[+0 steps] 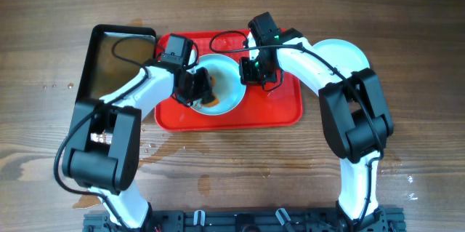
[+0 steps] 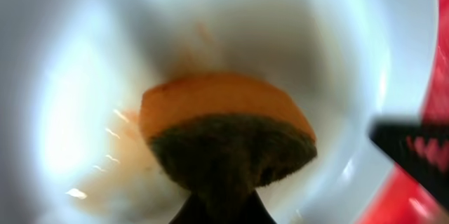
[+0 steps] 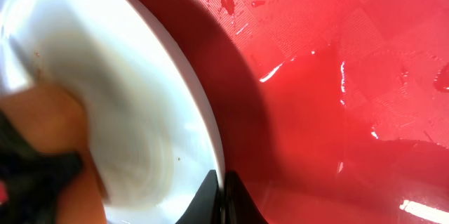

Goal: Clean dirty plates on tray and stack at the side

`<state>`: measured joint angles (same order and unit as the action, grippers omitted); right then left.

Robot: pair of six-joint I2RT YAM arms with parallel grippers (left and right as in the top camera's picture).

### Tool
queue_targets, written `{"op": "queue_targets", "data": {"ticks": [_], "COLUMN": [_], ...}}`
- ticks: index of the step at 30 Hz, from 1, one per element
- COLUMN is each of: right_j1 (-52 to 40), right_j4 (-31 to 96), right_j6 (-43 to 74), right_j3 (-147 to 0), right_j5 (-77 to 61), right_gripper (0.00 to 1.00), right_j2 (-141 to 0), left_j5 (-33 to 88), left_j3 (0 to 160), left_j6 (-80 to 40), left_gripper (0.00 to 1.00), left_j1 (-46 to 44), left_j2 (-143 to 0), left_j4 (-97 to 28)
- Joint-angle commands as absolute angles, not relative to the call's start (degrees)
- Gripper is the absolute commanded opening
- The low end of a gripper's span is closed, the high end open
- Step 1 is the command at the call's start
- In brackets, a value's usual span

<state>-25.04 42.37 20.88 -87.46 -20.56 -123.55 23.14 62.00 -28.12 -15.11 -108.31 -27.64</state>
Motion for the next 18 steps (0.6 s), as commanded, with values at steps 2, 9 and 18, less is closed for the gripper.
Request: {"op": "queue_targets", "data": {"ticks": [2, 9, 18], "right_j1": [-24.9, -24.9, -24.9], "right_j4": [42.1, 42.1, 42.0], "right_j6": [20.8, 20.8, 20.8], "right_j3": [-87.3, -87.3, -87.3], "right_j5": [-21.8, -21.8, -21.8], "right_gripper": [0.04, 0.04, 0.04], "right_j2": [-124.6, -124.7, -124.6], "left_j5": [33.6, 12.7, 20.0], "left_j3": [62.3, 62.3, 62.3], "left_j6": [-25.8, -33.3, -36.9], "left_gripper": [0.04, 0.04, 0.04], "left_j1": [-11.9, -9.8, -9.9], "left_j2": [-110.7, -110.7, -110.7], "left_j4": [-27.1, -23.2, -31.7]}}
